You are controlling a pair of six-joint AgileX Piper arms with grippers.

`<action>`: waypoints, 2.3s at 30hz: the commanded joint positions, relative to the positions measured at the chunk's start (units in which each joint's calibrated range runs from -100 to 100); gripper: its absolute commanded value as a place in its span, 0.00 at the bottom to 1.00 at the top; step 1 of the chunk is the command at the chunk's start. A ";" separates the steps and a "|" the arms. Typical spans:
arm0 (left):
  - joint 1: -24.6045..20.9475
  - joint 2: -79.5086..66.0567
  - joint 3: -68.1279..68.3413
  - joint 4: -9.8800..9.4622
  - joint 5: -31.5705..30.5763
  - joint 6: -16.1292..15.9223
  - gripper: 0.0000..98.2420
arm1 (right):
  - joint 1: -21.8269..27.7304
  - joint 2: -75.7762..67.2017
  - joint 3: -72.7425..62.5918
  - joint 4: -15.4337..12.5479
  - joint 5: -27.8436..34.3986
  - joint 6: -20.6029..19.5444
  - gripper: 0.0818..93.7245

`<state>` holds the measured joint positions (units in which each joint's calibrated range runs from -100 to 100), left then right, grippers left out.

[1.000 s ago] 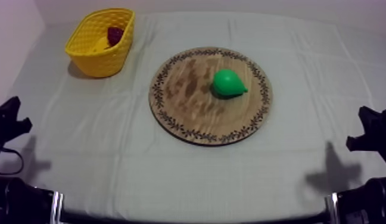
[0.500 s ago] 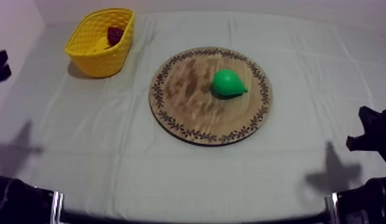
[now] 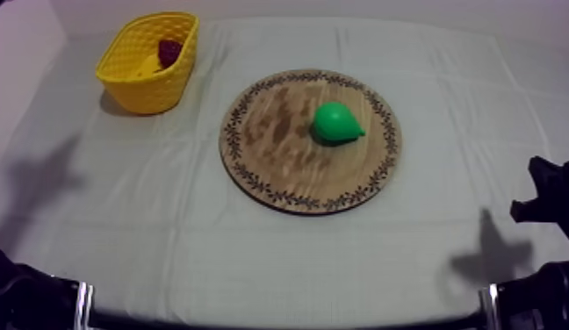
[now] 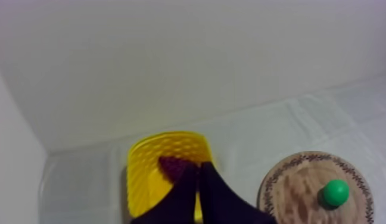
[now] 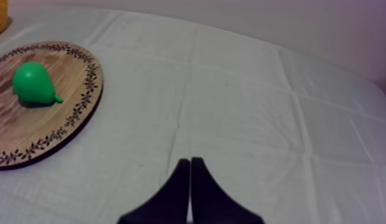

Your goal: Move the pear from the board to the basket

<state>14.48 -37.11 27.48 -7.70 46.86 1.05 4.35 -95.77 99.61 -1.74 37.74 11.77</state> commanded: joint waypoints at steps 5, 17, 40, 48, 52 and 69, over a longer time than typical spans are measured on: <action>7.86 14.13 -17.23 -2.39 6.79 1.08 0.00 | 0.01 0.01 0.05 0.01 0.00 0.02 0.00; 14.94 32.17 -28.90 -2.17 8.80 0.19 0.00 | 0.01 0.01 0.05 0.01 0.00 0.02 0.00; 20.50 56.69 -37.72 2.15 9.45 -6.51 0.00 | 0.01 0.01 0.05 0.01 0.00 0.02 0.00; 20.34 58.70 -39.93 3.50 10.79 -7.33 0.28 | 0.01 0.01 0.05 0.01 0.00 0.02 0.00; 19.97 59.28 -40.38 3.56 12.09 -7.23 0.60 | 0.01 0.01 0.05 0.01 0.00 0.02 0.00; 20.23 61.73 -40.72 3.85 20.05 -9.80 0.98 | 0.01 0.01 0.05 0.01 0.00 0.02 0.00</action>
<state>34.62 24.29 -13.41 -3.85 67.13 -8.74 4.35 -95.77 99.61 -1.74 37.75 11.80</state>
